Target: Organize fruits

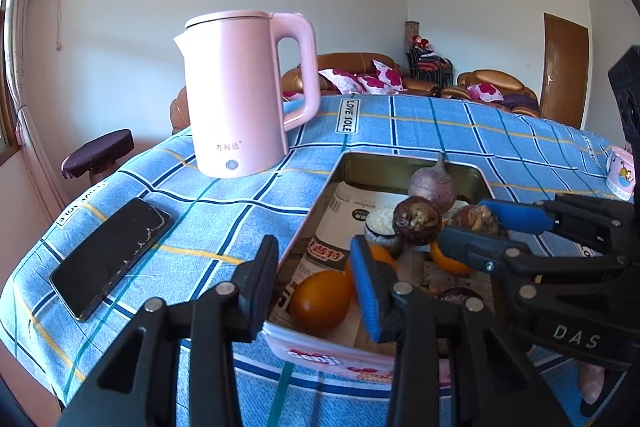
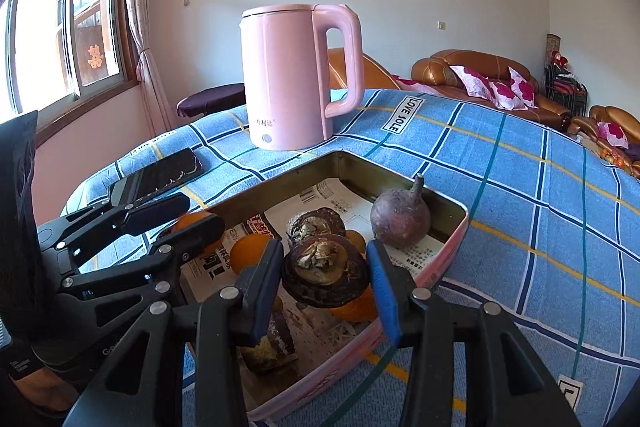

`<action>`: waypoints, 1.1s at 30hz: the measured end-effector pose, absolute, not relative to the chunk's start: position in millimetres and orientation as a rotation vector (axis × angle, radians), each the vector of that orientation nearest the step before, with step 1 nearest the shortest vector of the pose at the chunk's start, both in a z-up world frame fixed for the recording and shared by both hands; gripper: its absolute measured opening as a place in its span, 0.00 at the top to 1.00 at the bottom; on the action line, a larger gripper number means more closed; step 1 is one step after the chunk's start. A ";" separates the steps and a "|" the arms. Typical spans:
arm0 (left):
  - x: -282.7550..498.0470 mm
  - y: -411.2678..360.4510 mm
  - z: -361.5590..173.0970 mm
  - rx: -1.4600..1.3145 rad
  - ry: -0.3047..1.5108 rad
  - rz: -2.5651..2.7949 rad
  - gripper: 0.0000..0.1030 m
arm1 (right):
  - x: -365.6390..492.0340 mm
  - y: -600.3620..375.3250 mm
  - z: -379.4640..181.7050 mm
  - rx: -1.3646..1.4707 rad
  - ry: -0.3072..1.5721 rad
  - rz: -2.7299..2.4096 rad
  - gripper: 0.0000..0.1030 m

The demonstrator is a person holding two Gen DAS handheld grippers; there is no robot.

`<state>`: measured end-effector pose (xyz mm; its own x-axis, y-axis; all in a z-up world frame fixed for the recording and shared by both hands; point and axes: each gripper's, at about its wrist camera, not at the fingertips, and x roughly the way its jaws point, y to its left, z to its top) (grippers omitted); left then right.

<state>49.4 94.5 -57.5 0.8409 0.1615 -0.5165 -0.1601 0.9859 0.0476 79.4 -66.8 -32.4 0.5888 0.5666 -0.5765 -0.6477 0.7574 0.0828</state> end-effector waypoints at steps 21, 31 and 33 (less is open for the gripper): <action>16.5 82.5 -23.4 -0.018 0.408 0.168 0.14 | 53.1 -124.9 -2.3 -0.056 0.524 0.545 0.41; 5.8 63.6 -9.0 0.010 0.372 0.145 0.07 | 24.3 -155.3 19.5 -0.063 0.442 0.457 0.37; 4.8 61.5 -7.3 0.013 0.368 0.144 0.07 | 21.8 -159.1 21.8 -0.057 0.437 0.456 0.37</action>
<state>4.8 61.5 -7.3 0.9228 0.1427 -0.3578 -0.1379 0.9897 0.0392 21.8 -159.1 21.8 0.8074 0.4139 -0.4204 -0.4379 0.8980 0.0431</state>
